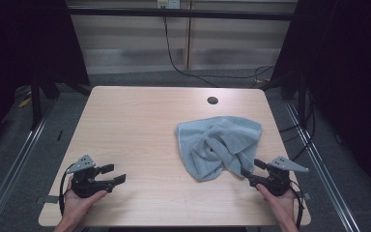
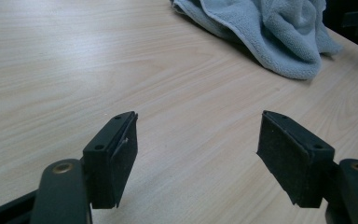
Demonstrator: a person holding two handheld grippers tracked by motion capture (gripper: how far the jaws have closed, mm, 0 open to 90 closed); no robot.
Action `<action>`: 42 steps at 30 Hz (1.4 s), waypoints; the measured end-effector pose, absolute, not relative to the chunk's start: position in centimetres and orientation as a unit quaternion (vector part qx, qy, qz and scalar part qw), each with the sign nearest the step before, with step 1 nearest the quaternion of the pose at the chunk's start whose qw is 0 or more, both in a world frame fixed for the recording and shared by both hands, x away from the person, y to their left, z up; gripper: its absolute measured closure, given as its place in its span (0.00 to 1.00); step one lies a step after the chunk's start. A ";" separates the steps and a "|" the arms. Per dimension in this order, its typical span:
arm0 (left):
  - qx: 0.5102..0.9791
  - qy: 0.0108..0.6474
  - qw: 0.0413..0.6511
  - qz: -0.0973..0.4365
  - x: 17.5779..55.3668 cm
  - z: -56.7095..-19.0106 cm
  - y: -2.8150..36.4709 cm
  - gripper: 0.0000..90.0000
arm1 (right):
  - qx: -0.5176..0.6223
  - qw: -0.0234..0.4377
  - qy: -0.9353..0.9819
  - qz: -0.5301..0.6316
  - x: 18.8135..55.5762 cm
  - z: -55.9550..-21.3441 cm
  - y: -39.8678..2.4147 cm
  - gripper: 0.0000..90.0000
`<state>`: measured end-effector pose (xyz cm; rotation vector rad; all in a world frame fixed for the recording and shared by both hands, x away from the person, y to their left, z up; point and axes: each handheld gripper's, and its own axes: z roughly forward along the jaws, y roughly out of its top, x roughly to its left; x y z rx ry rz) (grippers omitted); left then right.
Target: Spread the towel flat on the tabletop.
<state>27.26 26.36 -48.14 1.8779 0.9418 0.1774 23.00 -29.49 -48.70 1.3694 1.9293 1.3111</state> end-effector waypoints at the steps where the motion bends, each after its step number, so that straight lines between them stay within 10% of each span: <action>1: 0.774 0.388 0.495 0.073 27.3 -48.2 26.4 0.32 | 0.497 0.215 0.695 0.473 23.0 -48.6 -29.5 0.32; 30: 0.778 0.381 0.494 0.072 27.6 -48.2 26.3 0.31 | 0.450 0.141 0.757 0.452 30.7 -44.1 -26.3 0.18; 42: 0.780 0.379 0.492 0.077 27.6 -48.2 26.6 0.31 | 0.482 0.107 0.761 0.421 35.1 -49.6 -26.3 0.25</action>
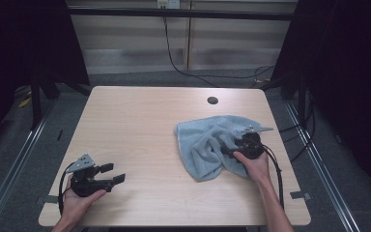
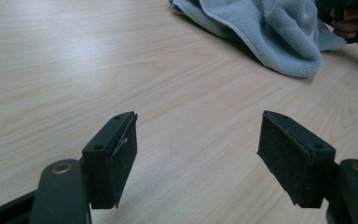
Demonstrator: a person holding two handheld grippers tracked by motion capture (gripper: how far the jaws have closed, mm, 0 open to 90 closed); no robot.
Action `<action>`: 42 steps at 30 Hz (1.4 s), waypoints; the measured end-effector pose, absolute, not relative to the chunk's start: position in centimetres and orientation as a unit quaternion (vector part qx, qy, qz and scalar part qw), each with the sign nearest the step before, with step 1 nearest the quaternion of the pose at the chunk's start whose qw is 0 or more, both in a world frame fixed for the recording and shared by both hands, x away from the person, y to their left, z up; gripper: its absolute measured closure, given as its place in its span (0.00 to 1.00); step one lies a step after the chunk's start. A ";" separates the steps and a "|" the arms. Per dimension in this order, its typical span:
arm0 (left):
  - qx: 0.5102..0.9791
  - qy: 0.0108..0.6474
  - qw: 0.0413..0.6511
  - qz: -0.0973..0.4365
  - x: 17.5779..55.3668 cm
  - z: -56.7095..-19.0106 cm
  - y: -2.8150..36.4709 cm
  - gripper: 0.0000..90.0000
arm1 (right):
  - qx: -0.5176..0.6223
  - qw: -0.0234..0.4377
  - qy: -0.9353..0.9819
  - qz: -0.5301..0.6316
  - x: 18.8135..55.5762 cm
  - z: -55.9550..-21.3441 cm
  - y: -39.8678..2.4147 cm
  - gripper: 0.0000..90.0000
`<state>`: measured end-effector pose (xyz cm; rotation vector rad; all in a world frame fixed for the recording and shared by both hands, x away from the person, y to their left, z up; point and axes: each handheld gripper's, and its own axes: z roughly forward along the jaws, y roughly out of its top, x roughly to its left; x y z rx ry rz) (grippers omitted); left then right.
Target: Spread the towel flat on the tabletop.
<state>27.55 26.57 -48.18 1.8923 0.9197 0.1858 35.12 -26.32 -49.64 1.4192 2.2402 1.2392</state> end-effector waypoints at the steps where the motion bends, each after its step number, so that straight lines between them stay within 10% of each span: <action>1: 0.780 0.379 0.492 0.077 27.6 -48.2 26.6 0.31 | 0.481 0.107 0.765 0.415 35.2 -49.8 -26.2 0.30; 13: 0.779 0.381 0.493 0.067 27.4 -48.2 26.2 0.32 | 0.426 0.097 0.805 0.402 33.6 -50.1 -21.8 0.73; 30: 0.773 0.381 0.504 0.057 27.6 -48.0 25.8 0.44 | 0.324 0.020 0.838 0.438 31.5 -49.8 -12.3 0.66; 34: 0.776 0.378 0.499 0.074 28.2 -47.3 25.6 0.46 | 0.318 0.013 0.827 0.463 30.8 -47.9 -12.6 0.51; 42: 0.790 0.335 0.509 0.072 31.2 -45.1 22.9 0.59 | 0.355 0.054 0.810 0.463 29.5 -45.3 -18.2 0.54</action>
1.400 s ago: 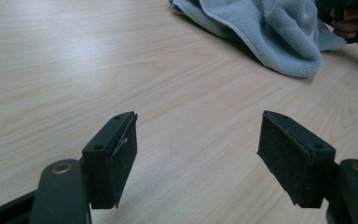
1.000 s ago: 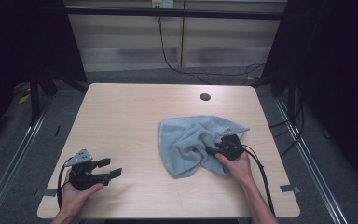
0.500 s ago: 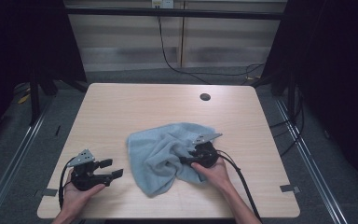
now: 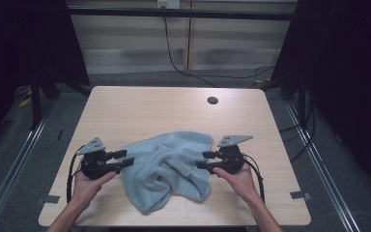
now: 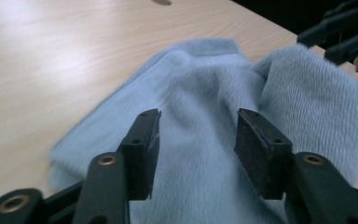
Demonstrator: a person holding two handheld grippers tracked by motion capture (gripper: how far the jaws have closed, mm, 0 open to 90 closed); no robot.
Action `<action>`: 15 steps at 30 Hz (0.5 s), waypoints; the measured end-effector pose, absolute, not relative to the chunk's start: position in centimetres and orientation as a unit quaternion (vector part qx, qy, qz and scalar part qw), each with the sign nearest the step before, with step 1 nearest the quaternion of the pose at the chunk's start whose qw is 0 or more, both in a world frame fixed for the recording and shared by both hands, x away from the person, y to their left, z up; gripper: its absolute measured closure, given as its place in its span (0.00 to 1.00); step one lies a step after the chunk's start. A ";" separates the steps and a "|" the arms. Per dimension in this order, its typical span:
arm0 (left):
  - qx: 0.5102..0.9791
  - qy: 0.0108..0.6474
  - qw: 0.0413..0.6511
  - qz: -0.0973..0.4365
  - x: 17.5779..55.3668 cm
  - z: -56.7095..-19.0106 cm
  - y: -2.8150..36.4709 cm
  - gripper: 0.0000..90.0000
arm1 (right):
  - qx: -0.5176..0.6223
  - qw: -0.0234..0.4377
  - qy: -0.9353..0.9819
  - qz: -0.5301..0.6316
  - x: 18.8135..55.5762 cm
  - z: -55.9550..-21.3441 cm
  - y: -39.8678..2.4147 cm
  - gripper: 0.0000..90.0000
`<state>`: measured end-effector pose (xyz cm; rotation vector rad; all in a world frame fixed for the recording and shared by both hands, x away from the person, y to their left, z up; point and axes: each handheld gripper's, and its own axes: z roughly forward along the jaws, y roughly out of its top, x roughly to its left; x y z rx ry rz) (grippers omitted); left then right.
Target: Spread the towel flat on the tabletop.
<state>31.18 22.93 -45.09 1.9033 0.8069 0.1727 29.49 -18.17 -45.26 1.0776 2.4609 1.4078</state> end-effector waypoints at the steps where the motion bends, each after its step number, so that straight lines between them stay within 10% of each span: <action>1: 0.794 0.330 0.507 0.069 31.4 -45.2 22.5 0.60 | 0.358 0.051 0.814 0.456 29.3 -45.8 -18.5 0.55; 15: 0.830 0.345 0.437 0.034 30.2 -50.0 21.1 0.54 | 0.351 0.012 0.833 0.427 28.8 -50.3 -16.2 0.36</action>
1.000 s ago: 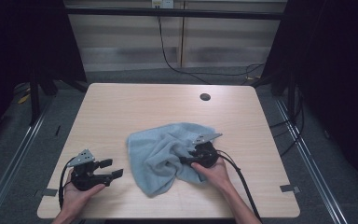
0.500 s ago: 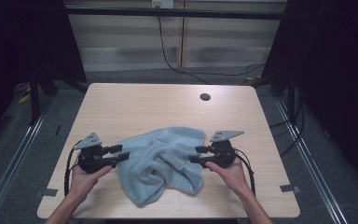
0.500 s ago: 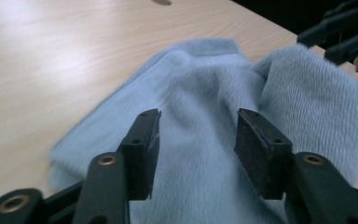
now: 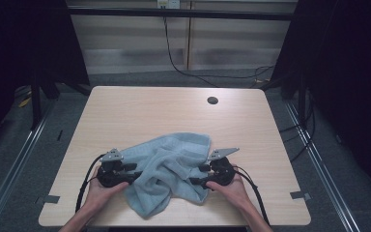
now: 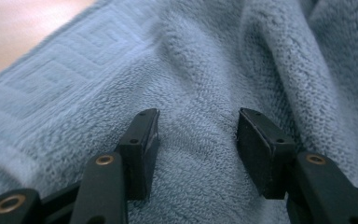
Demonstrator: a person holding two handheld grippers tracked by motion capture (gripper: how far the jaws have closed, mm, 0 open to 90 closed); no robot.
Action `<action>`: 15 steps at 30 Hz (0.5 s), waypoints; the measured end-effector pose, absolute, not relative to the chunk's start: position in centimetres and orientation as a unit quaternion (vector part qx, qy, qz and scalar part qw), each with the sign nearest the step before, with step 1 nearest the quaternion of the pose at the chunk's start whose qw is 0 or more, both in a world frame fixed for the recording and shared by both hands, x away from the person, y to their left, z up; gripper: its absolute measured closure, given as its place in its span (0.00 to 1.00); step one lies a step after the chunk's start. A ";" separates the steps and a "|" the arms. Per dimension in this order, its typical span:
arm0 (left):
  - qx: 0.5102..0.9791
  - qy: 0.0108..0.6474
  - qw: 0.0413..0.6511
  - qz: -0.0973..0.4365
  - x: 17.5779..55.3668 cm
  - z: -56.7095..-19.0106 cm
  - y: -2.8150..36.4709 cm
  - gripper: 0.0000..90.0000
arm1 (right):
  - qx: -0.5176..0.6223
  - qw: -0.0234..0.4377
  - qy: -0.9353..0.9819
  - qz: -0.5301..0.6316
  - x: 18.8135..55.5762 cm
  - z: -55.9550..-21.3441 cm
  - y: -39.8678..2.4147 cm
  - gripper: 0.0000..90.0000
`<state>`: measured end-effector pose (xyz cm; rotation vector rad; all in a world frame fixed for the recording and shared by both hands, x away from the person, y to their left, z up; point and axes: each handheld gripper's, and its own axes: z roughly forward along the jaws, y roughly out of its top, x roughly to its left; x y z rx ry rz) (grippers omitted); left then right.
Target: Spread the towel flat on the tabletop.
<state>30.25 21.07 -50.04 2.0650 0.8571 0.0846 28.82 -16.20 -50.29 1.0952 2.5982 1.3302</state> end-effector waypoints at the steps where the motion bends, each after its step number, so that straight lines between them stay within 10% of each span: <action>1: 0.830 0.345 0.437 0.034 30.2 -50.0 21.1 0.54 | 0.350 0.010 0.833 0.428 28.8 -50.5 -16.1 0.36; 6: 0.823 0.338 0.454 0.051 28.9 -48.1 22.1 0.48 | 0.322 0.043 0.850 0.414 28.2 -50.6 -14.6 0.39; 15: 0.792 0.322 0.517 0.038 31.7 -44.0 19.1 0.35 | 0.326 0.024 0.848 0.417 29.0 -50.6 -14.4 0.77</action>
